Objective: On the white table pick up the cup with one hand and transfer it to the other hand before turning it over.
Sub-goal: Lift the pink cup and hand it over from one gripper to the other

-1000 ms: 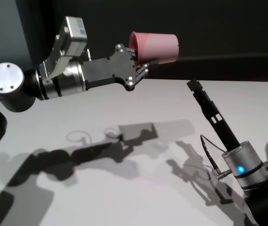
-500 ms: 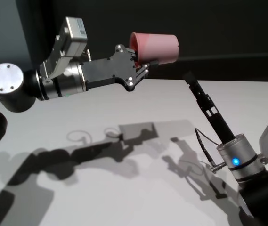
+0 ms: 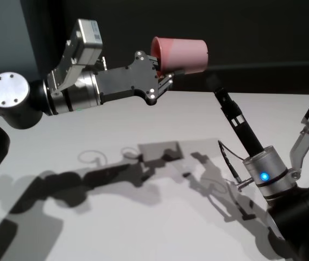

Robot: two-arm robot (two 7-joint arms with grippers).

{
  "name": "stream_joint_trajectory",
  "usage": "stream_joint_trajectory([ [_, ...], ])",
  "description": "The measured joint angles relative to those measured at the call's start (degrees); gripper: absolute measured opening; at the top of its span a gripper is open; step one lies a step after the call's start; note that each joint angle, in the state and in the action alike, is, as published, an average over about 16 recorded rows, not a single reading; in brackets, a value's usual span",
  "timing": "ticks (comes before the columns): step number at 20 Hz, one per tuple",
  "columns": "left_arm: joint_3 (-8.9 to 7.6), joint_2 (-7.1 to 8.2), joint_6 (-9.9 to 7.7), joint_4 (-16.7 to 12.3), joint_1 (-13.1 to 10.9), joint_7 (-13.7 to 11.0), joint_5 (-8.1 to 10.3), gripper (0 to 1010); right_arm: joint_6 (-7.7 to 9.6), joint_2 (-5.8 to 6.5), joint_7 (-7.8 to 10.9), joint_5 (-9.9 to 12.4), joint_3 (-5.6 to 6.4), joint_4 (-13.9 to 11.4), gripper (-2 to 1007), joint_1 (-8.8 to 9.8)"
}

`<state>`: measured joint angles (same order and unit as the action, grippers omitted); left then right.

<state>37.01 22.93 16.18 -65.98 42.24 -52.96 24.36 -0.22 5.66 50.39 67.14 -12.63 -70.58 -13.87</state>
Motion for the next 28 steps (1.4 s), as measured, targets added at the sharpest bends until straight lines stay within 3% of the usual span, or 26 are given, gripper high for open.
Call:
stream_joint_trajectory([
  [16, 0.00, 0.00, 0.00, 0.0, 0.0, 0.0, 0.00, 37, -0.32, -0.76, 1.32, 2.1, -2.33, 6.6, 1002, -5.69],
  [28, 0.00, 0.00, 0.00, 0.0, 0.0, 0.0, 0.00, 37, 0.80, -1.41, 6.29, 5.0, -3.92, 12.5, 1002, -9.73],
])
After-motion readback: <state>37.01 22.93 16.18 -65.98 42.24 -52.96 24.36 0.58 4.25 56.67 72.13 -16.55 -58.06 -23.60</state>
